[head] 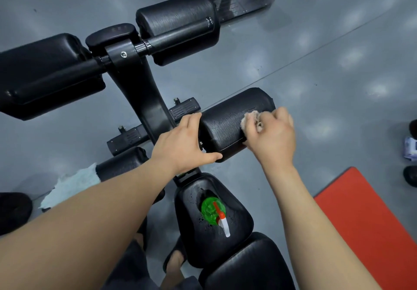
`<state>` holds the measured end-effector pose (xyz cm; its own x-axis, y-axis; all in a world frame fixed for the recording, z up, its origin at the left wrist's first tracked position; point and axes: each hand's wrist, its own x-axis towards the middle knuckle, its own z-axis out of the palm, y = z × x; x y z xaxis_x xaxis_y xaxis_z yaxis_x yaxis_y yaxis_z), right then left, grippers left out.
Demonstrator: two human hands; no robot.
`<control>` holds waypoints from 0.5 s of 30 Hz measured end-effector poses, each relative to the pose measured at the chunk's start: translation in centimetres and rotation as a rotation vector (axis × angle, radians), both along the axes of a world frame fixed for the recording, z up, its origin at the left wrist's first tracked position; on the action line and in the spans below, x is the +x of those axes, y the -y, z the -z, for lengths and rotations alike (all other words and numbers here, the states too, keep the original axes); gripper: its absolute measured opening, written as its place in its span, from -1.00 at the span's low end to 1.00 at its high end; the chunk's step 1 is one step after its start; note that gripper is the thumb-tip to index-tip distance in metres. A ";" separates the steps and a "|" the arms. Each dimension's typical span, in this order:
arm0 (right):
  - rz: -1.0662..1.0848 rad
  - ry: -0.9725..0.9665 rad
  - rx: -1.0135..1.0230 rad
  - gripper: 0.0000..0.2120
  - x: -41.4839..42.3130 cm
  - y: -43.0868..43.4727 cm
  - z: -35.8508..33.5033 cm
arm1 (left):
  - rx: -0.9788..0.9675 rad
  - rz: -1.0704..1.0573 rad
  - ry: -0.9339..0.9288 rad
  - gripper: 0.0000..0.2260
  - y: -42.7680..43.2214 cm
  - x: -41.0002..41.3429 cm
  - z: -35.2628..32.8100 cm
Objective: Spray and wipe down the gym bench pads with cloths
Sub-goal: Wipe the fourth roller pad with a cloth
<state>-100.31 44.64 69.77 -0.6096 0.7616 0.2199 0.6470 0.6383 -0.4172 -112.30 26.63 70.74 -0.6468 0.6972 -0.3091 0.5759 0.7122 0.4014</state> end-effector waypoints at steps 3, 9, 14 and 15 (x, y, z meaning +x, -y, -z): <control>-0.134 0.001 0.002 -0.68 0.2 2.0 0.2 | 0.003 -0.003 -0.007 0.02 0.0 0.1 -0.1; -0.092 0.027 -0.048 -0.82 0.0 1.2 -0.1 | 0.002 -0.002 -0.005 0.02 -0.1 0.1 -0.2; 0.217 -0.043 -0.069 -0.75 -0.8 -2.0 0.6 | 0.004 -0.005 -0.006 0.03 -0.1 0.1 -0.1; 0.197 -0.064 -0.067 -0.72 -0.8 -1.6 0.6 | 0.005 -0.005 -0.007 0.04 -0.1 0.1 -0.1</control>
<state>-101.11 46.20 69.13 -0.4338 0.8789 0.1981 0.7274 0.4714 -0.4987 -112.18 26.76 70.84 -0.6523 0.6955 -0.3013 0.5751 0.7131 0.4010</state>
